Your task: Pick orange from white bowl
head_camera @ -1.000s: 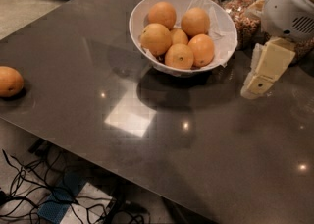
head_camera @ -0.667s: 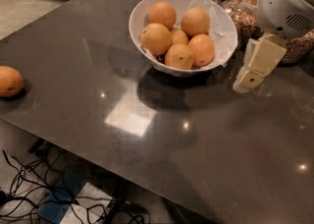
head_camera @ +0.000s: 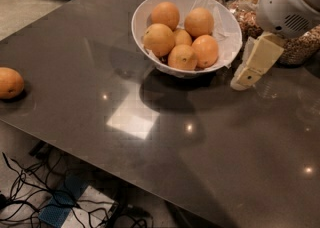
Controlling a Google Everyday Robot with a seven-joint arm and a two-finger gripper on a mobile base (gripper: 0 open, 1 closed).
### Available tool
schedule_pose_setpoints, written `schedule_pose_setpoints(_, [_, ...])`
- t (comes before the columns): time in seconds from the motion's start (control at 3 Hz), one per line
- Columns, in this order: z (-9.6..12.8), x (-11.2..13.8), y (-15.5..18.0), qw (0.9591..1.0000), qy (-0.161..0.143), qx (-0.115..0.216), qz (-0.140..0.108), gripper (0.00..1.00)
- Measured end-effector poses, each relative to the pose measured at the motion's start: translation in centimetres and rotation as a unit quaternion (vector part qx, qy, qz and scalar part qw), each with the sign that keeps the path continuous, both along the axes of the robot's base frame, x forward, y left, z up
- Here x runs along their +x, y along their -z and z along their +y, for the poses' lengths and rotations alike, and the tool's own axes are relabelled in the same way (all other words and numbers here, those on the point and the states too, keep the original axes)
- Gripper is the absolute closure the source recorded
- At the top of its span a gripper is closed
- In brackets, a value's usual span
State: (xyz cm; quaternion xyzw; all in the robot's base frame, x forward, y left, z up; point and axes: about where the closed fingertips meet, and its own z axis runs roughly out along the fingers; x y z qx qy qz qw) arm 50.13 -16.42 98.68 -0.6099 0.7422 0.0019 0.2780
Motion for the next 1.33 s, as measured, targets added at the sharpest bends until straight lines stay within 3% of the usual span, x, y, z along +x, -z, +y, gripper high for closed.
schedule_pose_setpoints(0.33, [0.2,2.6,-0.3,0.9991,0.004,0.033,-0.026,0.00])
schedule_pose_setpoints(0.67, [-0.9,5.9,-0.7,0.9934,0.026,0.101,-0.047,0.00])
schedule_pose_setpoints(1.0, [-0.9,9.3,-0.9,0.9801,0.046,0.187,-0.047,0.00])
schedule_pose_setpoints(1.33, [-0.8,9.3,-0.7,0.9798,0.048,0.189,-0.045,0.00])
